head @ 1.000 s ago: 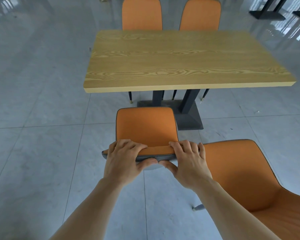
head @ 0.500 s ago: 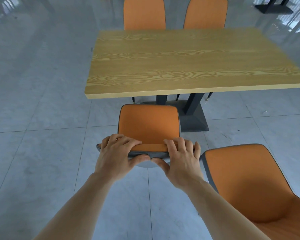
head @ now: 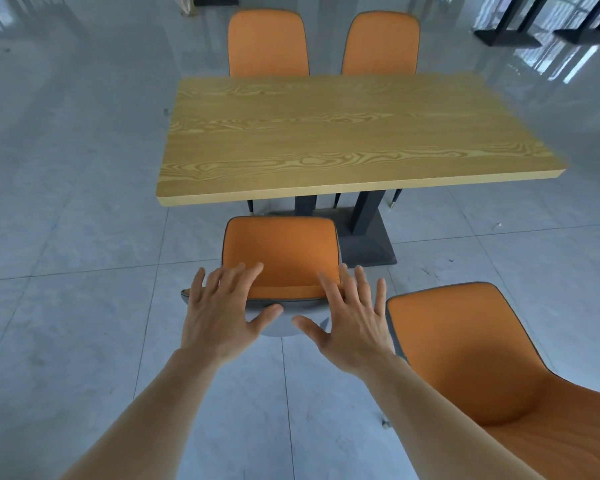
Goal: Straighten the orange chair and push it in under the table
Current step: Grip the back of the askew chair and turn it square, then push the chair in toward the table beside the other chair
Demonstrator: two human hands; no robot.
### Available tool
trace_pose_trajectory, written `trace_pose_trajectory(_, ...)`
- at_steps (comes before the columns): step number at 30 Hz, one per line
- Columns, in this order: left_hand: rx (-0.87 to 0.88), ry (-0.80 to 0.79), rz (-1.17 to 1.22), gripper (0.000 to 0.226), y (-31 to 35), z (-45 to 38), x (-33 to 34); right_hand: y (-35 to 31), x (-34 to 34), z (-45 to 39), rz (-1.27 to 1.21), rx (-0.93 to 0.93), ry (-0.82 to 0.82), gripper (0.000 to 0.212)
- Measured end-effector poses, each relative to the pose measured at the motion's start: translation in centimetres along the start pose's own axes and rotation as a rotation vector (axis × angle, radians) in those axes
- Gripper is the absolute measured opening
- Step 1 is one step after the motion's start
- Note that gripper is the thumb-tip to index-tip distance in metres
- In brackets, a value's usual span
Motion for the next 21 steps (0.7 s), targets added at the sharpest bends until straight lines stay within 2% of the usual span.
trace_pose_trajectory(4, 0.042, 0.050, 0.048, 0.078, 4.0, 2.4, 0.0, 3.9, -1.8, 3.8, 0.033, 0.022, -0.030, 0.098)
trace_pose_trajectory(9, 0.076, 0.036, 0.079, 0.081, 11.6, 3.7, 0.2, 11.9, -4.2, 9.8, 0.062, 0.125, -0.060, 0.099)
trace_pose_trajectory(14, 0.094, 0.054, 0.091, 0.081, 23.0, 4.8, 1.4, 21.6, -5.9, 17.1, 0.050, 0.159, -0.047, 0.103)
trace_pose_trajectory(21, 0.060, 0.116, 0.130, 0.082, 43.1, 8.8, 5.6, 38.5, -5.1, 26.9, -0.017, 0.128, -0.038, 0.104)
Point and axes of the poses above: each hand's wrist, its own z-axis away from the middle knuckle, its own x-axis out of the palm, y = z × x, the point moved 2 cm from there along -z, towards the middle knuckle, and after that the axes turned 12 degrees about -y, right-handed, at the moved point
